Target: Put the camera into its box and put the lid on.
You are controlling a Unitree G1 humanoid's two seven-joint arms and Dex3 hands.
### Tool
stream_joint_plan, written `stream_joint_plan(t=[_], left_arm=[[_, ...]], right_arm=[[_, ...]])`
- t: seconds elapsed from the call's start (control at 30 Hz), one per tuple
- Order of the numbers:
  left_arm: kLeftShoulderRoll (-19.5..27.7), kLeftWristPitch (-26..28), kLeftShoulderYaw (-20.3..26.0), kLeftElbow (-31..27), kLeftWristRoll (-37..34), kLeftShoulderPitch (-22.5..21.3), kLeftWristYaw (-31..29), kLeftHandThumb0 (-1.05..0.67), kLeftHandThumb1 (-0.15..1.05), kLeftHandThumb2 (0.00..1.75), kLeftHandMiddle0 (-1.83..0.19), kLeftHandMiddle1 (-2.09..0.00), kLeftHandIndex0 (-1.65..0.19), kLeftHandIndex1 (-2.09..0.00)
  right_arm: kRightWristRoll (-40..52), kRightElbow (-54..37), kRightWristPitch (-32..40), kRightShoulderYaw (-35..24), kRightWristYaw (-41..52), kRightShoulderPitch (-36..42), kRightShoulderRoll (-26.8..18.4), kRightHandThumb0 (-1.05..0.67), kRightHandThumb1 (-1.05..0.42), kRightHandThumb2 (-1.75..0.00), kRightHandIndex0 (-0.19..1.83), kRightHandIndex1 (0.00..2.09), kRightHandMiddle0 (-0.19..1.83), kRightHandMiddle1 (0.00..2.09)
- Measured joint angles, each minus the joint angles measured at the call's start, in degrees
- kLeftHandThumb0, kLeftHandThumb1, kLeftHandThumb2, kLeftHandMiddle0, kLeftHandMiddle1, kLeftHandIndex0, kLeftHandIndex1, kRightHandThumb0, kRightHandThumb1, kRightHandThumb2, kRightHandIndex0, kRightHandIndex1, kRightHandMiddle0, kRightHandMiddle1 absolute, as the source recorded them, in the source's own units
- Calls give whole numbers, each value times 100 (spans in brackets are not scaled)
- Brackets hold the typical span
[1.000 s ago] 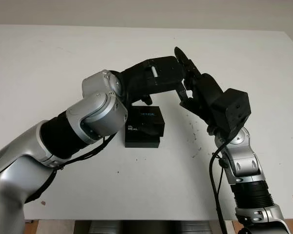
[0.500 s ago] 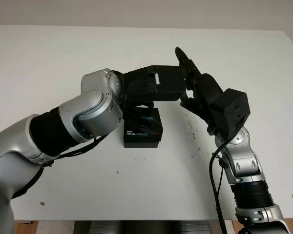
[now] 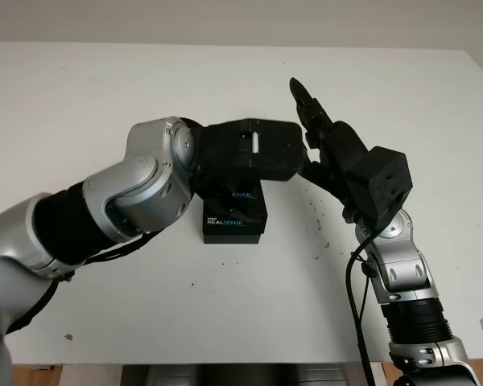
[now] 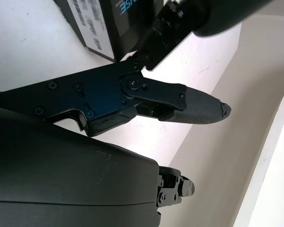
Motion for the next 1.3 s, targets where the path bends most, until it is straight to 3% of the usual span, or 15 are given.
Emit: stream_joint_plan(t=[0.33,0.53,0.73,1.0,1.17,1.3], left_arm=[[-16,149,404,-260,-44,215,-89,-52,105,37,18,-1,19,0],[-12,-1,654,-297,-85,339,-23,-53,105,34,5,-8,16,-1],[183,-804,748,-418,185,766,127,-52,105,32,14,-4,17,-1],[513,-2633,1071,-459,868,1572,394,-55,105,37,19,0,19,0],[365,-2704,1729,-378,739,1899,407,-51,105,32,18,-1,18,-1],[-71,-2324,2700,-390,287,1952,736,-55,105,30,-11,-17,3,-9]], right_arm=[[-89,0,3,4,41,0,-87,-78,-105,-61,-8,6,-2,6],[-84,1,2,2,56,0,-91,-77,-105,-61,-8,6,-2,5],[-83,1,4,-5,90,0,-102,-77,-105,-61,-8,6,-2,6],[-68,14,-3,-21,142,-2,-165,-78,-105,-61,-8,6,-3,5],[-62,19,-3,-41,143,-1,-173,-78,-105,-60,-7,6,-2,6],[-11,70,-55,-71,143,-2,-172,-77,-105,-60,-6,6,-2,5]])
